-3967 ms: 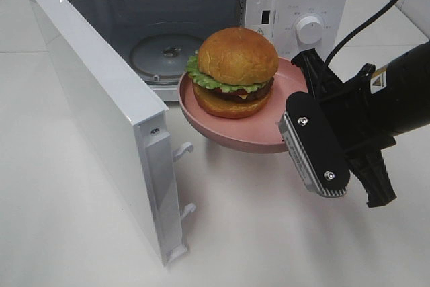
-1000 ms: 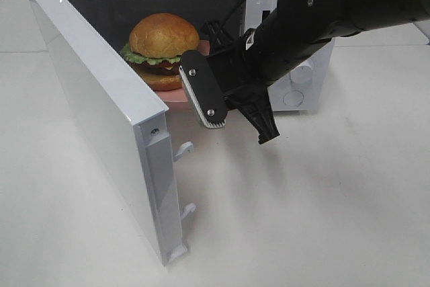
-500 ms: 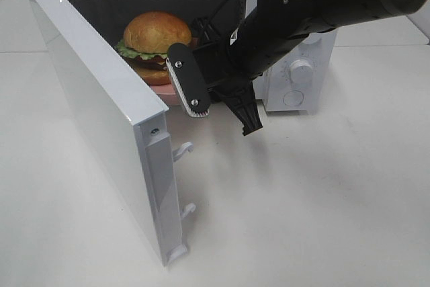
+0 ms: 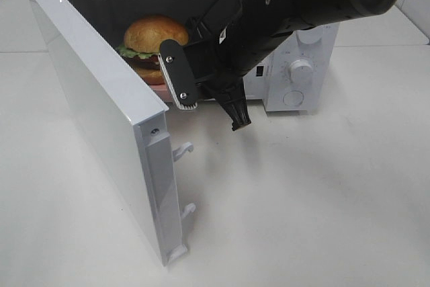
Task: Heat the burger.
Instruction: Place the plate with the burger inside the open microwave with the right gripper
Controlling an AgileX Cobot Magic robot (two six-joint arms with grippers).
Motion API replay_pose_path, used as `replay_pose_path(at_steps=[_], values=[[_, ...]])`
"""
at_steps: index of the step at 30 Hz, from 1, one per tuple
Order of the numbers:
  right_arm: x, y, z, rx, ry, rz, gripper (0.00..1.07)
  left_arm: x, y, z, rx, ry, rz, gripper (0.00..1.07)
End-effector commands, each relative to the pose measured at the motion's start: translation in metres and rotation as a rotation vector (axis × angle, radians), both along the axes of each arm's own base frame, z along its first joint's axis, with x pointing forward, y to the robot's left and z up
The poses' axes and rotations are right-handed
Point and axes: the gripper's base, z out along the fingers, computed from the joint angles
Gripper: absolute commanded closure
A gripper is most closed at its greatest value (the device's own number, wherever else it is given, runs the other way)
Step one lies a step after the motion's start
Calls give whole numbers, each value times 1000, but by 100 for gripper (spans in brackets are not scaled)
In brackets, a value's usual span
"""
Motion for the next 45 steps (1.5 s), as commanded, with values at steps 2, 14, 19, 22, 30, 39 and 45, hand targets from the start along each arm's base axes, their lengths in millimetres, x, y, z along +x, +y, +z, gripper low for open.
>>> replay_pose_path(at_steps=[2, 14, 19, 22, 30, 39, 45], values=[[12, 7, 16, 63, -87, -19, 96, -3, 0, 0, -2, -13, -3, 6], [36, 22, 12, 104, -107, -59, 96, -3, 0, 0, -2, -13, -3, 6], [41, 26, 8, 107, -109, -62, 97, -3, 0, 0, -2, -13, -3, 6], [43, 28, 6, 112, -106, -67, 105, -3, 0, 0, -2, -13, -3, 6], [49, 27, 2, 126, -128, -77, 107, -3, 0, 0, -2, -13, -3, 6], [56, 22, 1, 131, -152, -92, 107, -3, 0, 0, -2, -13, -3, 6], [58, 23, -8, 129, -157, -92, 107, -3, 0, 0, -2, -13, -3, 6]])
